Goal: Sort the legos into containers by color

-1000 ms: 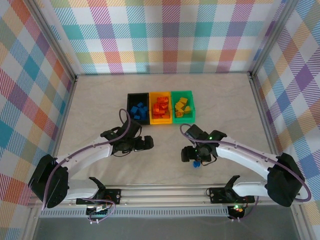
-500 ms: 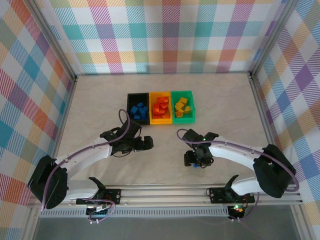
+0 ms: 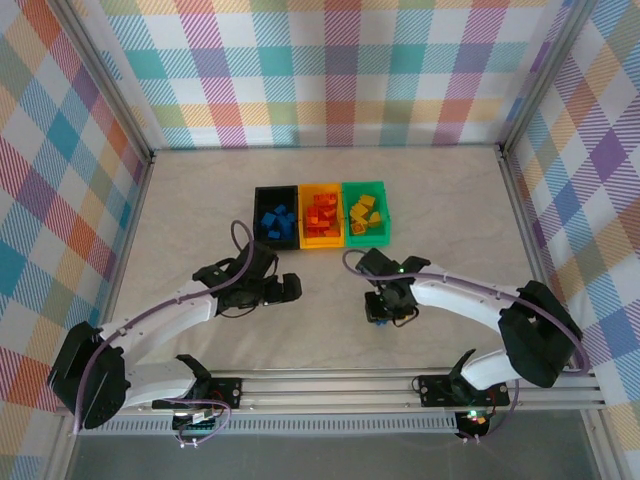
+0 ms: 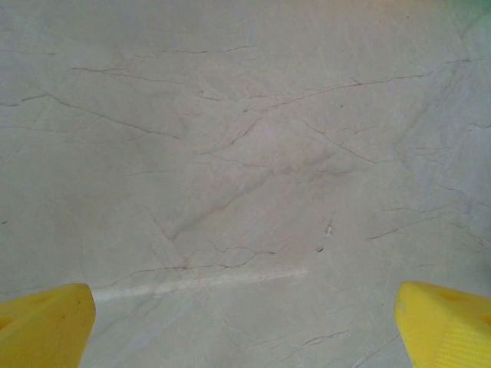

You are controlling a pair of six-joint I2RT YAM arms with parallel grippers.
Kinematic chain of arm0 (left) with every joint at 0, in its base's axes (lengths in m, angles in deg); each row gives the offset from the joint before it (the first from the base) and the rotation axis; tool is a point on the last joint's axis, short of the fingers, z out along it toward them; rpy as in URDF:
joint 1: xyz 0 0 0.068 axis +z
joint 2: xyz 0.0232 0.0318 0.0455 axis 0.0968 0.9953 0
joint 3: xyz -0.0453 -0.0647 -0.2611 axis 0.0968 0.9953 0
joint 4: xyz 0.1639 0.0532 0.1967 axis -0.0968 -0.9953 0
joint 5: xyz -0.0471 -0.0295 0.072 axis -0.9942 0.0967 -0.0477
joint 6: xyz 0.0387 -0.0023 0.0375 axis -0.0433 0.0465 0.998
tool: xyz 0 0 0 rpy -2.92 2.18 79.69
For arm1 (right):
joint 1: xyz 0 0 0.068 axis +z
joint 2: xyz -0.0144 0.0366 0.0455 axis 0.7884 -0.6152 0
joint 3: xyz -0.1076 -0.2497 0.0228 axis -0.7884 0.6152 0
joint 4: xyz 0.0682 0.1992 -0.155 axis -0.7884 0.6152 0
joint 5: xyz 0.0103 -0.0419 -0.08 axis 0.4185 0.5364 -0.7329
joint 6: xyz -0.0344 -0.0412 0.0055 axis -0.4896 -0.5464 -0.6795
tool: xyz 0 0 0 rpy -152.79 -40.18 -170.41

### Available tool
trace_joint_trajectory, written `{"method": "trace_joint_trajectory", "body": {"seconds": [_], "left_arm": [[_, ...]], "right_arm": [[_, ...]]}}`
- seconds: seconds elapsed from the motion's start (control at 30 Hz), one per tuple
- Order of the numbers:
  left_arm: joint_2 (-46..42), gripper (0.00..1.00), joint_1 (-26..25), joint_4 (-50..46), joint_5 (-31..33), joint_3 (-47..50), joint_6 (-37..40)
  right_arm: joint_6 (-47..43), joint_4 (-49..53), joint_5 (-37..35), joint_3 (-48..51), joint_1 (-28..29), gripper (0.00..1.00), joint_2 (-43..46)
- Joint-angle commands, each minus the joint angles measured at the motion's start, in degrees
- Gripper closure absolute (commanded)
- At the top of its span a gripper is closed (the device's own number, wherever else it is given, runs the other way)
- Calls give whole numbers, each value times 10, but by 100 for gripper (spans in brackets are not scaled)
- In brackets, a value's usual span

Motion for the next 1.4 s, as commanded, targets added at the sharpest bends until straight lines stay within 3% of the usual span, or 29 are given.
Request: {"method": "trace_joint_trajectory", "body": {"seconds": [0.0, 0.3, 0.77, 0.83, 0.9, 0.97, 1.13, 1.37], "left_arm": [[-30, 0, 5, -31, 19, 20, -5], [-114, 0, 24, -99, 30, 52, -9], [-126, 0, 37, -113, 22, 49, -1], [-127, 0, 39, -116, 20, 49, 0], [-129, 0, 41, -118, 18, 48, 2], [-129, 0, 43, -118, 18, 47, 5], [-128, 0, 45, -110, 11, 43, 2], [-117, 0, 46, -95, 6, 36, 5]], "right_arm": [[-42, -40, 25, -85, 9, 65, -29], [-99, -84, 56, -360, 10, 65, -220], [-131, 43, 29, -818, -24, 64, -531], [-137, 57, 39, -867, -25, 59, -562], [-142, 67, 49, -907, -26, 44, -582], [-145, 73, 49, -923, -26, 38, -585], [-146, 67, 40, -874, -25, 37, -535], [-121, -27, 10, -557, -25, 34, -329]]}}
